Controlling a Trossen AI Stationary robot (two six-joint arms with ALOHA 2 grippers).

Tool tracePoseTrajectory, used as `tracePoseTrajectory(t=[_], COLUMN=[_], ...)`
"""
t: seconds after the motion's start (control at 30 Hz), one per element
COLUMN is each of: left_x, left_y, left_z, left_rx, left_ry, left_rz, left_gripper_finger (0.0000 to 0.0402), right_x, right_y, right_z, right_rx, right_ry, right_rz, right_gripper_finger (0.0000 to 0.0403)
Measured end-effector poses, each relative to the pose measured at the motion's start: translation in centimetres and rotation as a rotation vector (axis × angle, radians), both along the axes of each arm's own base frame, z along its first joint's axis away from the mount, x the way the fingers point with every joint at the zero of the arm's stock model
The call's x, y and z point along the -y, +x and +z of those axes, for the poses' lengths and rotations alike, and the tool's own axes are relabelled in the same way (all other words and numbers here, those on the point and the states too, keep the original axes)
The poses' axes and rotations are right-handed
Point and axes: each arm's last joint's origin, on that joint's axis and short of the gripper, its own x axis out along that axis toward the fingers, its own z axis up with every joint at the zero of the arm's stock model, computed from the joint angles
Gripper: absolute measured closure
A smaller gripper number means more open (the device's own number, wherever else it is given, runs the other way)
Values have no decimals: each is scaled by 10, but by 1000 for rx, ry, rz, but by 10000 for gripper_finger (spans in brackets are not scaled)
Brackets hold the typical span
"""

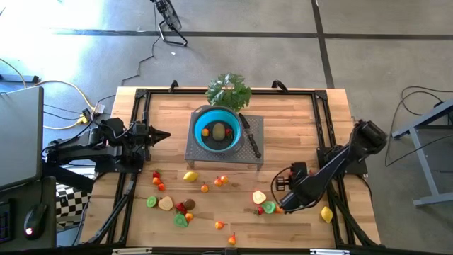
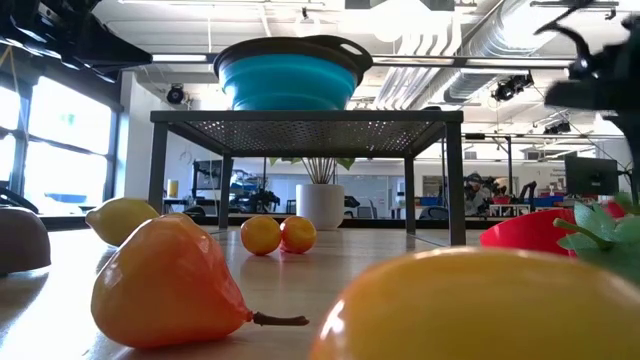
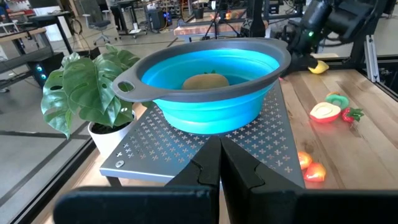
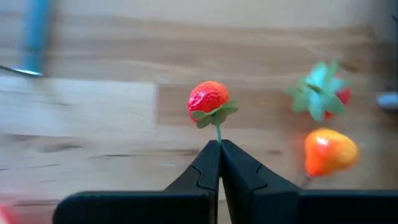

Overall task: Pick & Place Fruit
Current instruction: Put the strawberry into the blue strainer bowl on to the shelf

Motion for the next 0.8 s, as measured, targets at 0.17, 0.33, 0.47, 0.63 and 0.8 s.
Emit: tracePoseTrajectory(t=[0.17, 0.33, 0.47, 0.63, 0.8], left_x=[0, 0, 0, 0, 0], left_y=[0, 0, 0, 0, 0], left_z=[0, 0, 0, 1, 0], left_rx=[0, 1, 4, 5, 5], left_ry=[0, 0, 0, 1, 1], left_rz=[0, 0, 0, 0, 0], left_gripper_finger=[402, 402, 402, 402, 402], right_x=[4, 6, 8, 14, 23], right_y=[2, 5, 6, 4, 3], right_z=[17, 35, 50, 65, 76], right_rx=[134, 263, 344, 430, 479], right_ry=[-74, -165, -226, -308, -409], right_rz=[61, 132, 181, 224, 255], right_gripper_finger=[399, 399, 399, 399, 399])
